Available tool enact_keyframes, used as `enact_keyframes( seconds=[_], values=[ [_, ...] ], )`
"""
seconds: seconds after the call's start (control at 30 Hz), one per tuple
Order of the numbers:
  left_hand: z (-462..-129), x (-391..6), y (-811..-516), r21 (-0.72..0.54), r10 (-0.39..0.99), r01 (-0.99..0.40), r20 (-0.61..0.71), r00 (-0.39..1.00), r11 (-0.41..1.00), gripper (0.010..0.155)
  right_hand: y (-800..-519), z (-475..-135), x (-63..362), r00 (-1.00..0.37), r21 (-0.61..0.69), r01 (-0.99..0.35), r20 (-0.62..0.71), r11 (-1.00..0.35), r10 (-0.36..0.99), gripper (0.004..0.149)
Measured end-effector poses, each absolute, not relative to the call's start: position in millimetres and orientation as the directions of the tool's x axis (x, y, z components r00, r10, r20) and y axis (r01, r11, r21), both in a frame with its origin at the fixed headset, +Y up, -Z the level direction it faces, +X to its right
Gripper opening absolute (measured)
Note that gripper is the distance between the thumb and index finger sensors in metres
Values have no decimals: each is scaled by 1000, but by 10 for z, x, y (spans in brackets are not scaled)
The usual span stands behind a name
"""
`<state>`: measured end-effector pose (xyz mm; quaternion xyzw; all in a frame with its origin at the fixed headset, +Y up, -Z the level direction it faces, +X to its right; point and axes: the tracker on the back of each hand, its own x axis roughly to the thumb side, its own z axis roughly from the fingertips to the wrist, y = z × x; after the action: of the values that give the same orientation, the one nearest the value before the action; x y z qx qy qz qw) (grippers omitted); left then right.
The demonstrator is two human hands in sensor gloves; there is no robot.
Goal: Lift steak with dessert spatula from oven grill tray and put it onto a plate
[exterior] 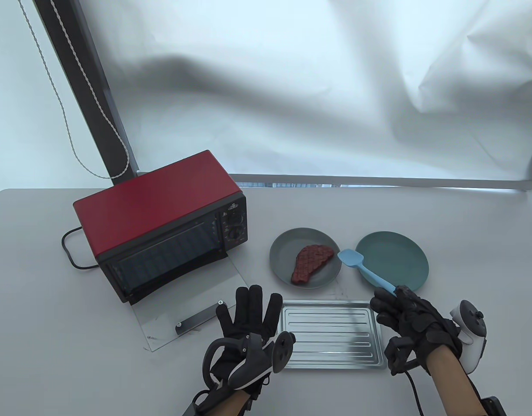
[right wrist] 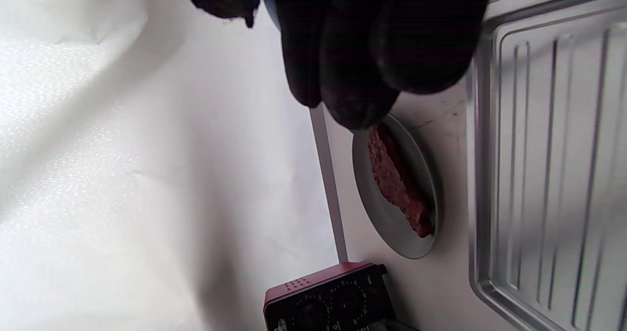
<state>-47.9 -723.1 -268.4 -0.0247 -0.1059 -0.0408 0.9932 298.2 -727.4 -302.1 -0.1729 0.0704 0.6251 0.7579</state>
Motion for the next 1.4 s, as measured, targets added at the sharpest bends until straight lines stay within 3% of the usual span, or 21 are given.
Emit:
enact_keyframes(
  seconds=[0.43,1.07,1.23,1.4],
  values=[
    [-2707,-514,-7282,-80,-82,99,191,978,992,83,-7282,-2980,3245,261,-260,-947,-277,189,925,57],
    [-2713,-527,-7276,-93,-71,90,196,978,992,83,-7567,-3022,3367,239,-324,-939,-390,110,889,57],
    [-2713,-527,-7274,-91,-69,89,198,978,992,83,-7611,-3027,3397,162,-331,-944,-442,7,882,56],
    [-2712,-526,-7274,-87,-68,87,200,977,992,83,-7590,-3038,3458,-67,-279,-933,-486,-227,872,55]
  ],
)
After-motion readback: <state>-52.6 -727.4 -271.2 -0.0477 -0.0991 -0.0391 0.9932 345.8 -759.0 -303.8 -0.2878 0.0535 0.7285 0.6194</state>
